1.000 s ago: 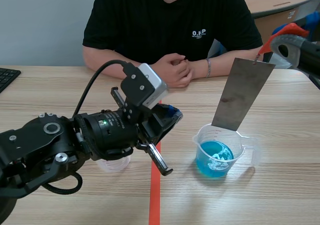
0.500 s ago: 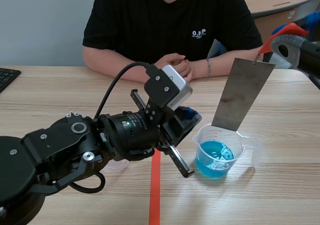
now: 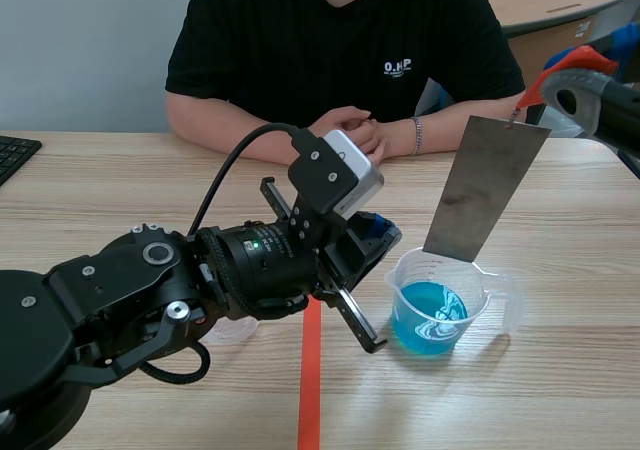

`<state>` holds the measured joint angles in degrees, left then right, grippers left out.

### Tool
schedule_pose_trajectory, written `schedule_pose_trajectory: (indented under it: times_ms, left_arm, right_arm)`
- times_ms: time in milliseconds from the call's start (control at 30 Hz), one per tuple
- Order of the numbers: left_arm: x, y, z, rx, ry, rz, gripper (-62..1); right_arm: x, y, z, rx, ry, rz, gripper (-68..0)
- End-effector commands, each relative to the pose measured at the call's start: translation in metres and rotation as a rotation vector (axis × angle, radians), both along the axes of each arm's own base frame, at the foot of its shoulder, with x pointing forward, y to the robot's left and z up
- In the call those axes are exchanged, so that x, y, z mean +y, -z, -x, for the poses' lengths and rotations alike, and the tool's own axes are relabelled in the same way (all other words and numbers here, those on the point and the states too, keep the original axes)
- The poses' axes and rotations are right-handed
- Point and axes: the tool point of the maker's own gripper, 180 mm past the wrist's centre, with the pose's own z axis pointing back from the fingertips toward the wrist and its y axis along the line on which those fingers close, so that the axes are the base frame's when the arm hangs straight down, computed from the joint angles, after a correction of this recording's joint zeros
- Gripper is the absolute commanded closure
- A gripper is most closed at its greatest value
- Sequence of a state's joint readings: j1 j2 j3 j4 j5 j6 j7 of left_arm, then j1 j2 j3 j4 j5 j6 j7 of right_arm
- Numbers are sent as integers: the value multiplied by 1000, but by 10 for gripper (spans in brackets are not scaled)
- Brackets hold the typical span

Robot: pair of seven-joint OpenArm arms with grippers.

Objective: Do the redox reaction experiment.
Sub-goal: 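Raise the plate and point at it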

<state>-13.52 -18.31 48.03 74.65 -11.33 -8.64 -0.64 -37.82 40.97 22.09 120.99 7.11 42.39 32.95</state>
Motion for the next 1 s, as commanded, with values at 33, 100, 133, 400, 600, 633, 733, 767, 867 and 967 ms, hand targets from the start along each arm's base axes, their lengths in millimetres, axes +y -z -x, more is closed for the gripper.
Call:
schedule_pose_trajectory:
  times_ms: [33,100,133,400,600,633,733,767,867,967]
  left_arm:
    - [-4,-11,-2,-30,9,25,-40]
    - [-4,-11,-2,-30,9,25,-40]
    - [-4,-11,-2,-30,9,25,-40]
    - [-3,-11,-2,-29,8,22,-40]
    - [8,-1,3,-16,5,-4,-40]
    - [11,1,5,-13,5,-10,-40]
    - [23,1,11,-15,-3,-22,-40]
    - [28,0,14,-16,-6,-25,-40]
    - [44,-1,22,-16,-15,-42,-40]
    - [62,1,32,-8,-26,-67,-40]
  right_arm:
    - [2,-7,2,-12,-20,-13,-15]
    - [2,-7,2,-12,-19,-13,-15]
    - [2,-7,2,-12,-19,-13,-15]
    - [2,-7,2,-12,-19,-13,-15]
    - [2,-7,2,-12,-19,-14,-15]
    - [2,-7,2,-12,-19,-14,-15]
    - [2,-7,2,-12,-19,-14,-15]
    - [2,-7,2,-12,-19,-14,-15]
    - [2,-7,2,-12,-19,-14,-15]
    - [2,-7,2,-12,-19,-14,-15]
